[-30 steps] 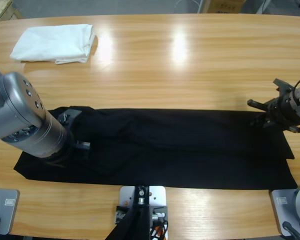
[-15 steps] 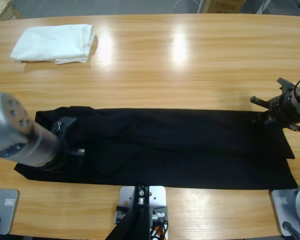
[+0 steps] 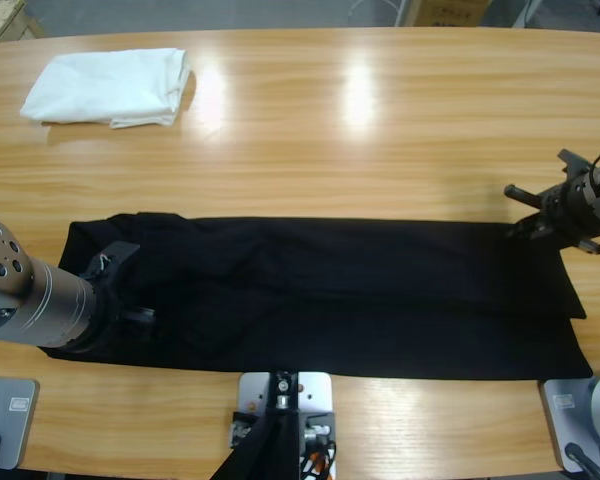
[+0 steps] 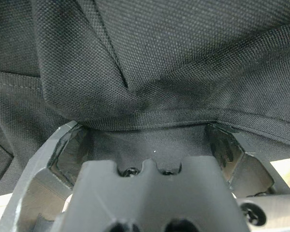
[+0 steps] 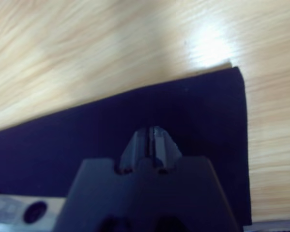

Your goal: Fold clothes

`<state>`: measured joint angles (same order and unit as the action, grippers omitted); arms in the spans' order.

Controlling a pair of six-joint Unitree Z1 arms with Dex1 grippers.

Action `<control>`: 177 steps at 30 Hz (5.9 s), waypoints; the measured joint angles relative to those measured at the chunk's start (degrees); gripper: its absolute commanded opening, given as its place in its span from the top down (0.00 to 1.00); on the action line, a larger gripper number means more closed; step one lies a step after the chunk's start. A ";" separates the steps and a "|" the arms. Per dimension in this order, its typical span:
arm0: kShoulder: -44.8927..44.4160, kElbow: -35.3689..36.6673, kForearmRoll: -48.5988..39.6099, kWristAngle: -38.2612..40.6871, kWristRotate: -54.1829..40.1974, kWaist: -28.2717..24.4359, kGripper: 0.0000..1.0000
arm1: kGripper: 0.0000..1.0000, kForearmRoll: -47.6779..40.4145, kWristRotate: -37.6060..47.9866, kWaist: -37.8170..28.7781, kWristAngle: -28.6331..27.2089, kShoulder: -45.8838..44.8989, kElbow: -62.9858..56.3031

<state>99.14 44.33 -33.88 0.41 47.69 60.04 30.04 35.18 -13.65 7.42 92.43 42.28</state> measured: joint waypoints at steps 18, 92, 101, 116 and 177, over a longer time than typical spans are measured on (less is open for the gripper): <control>0.00 -0.02 -0.02 0.00 1.13 0.00 0.11 | 1.00 -1.07 2.57 1.70 0.75 3.54 -1.13; 7.04 24.64 -7.41 6.07 -86.85 -25.13 0.00 | 0.00 -5.07 -2.83 8.37 21.20 -4.02 -3.24; -2.51 26.42 -6.63 15.67 -79.79 -31.96 0.00 | 0.02 -11.56 0.68 8.39 21.20 -1.97 -8.56; -8.27 23.98 -7.46 15.67 -73.29 -34.88 0.00 | 0.34 -26.87 3.31 10.01 27.72 3.53 -14.65; -13.67 13.87 -7.46 15.64 -71.12 -38.22 0.00 | 1.00 44.40 -12.28 9.71 -34.31 -2.58 36.41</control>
<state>85.48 58.21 -41.34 16.05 -23.43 21.82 74.43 22.90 -3.94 -26.88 89.85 78.70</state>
